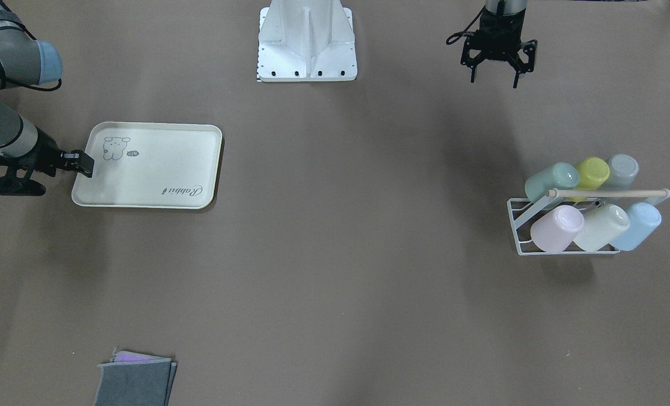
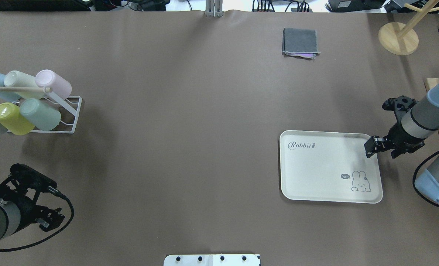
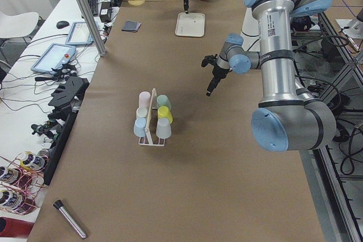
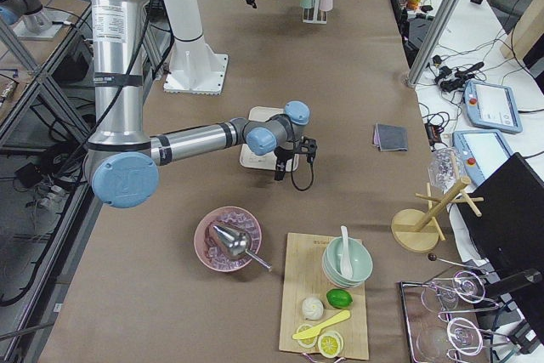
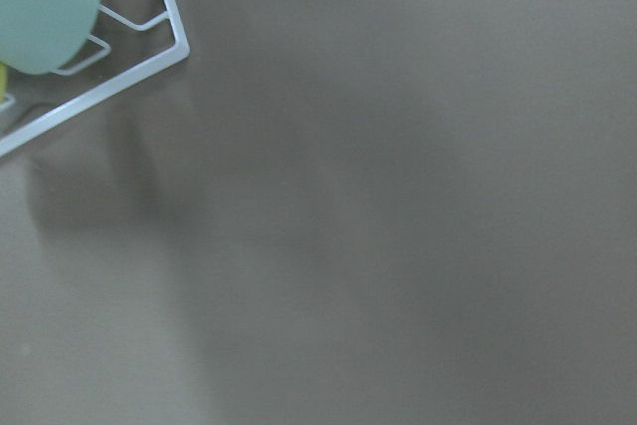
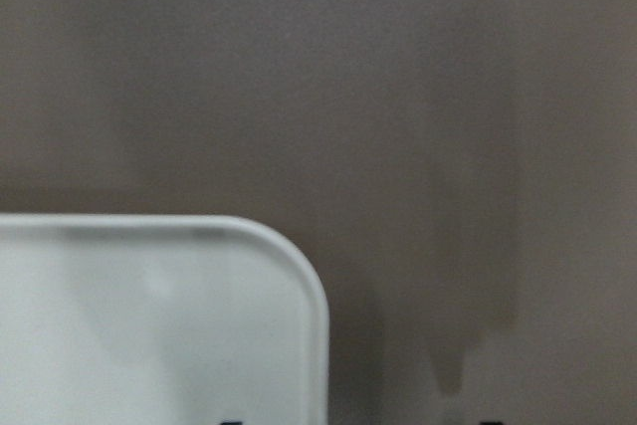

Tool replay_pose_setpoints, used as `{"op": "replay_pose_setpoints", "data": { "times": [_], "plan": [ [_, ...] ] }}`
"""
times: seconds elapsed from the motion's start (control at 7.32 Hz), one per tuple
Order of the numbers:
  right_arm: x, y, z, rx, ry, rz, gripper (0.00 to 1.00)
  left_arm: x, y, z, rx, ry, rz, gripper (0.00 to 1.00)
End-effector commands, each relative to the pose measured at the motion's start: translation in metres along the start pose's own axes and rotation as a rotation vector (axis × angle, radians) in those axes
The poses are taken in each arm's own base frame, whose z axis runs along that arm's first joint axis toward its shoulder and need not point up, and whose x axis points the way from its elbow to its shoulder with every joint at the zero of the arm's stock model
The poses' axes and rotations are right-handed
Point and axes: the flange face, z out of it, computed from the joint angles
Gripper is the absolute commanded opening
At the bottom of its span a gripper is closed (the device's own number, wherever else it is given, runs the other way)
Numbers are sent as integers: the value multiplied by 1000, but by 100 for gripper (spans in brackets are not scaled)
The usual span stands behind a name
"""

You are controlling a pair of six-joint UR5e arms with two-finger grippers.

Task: Pick up and place green cup on tray

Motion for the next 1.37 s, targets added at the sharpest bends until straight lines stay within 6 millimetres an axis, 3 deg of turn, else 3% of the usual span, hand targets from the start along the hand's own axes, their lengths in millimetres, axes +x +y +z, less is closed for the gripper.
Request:
{"op": "replay_pose_setpoints", "data": {
  "times": [0.0, 0.14, 0.27, 0.68, 0.82, 0.96, 1.23],
  "plan": [
    [-6, 3, 5, -1, -9, 5, 66, -18, 5, 3, 86, -137, 187, 98],
    [-7, 4, 2, 0, -14, 2, 64, -27, 7, 6, 134, -237, 313, 98],
    [-6, 5, 1, 1, -14, 3, 56, -37, 6, 5, 193, -342, 397, 98],
    [3, 10, 5, -9, -7, 8, 55, -37, 6, 9, 265, -438, 440, 98],
    [4, 11, 5, -10, -6, 9, 53, -46, 16, 14, 238, -460, 468, 98],
    [6, 11, 6, -12, -3, 12, 48, -50, 17, 19, 248, -498, 482, 98],
    [6, 11, 7, -13, -3, 14, 37, -55, 19, 32, 250, -629, 685, 98]
  ]
}}
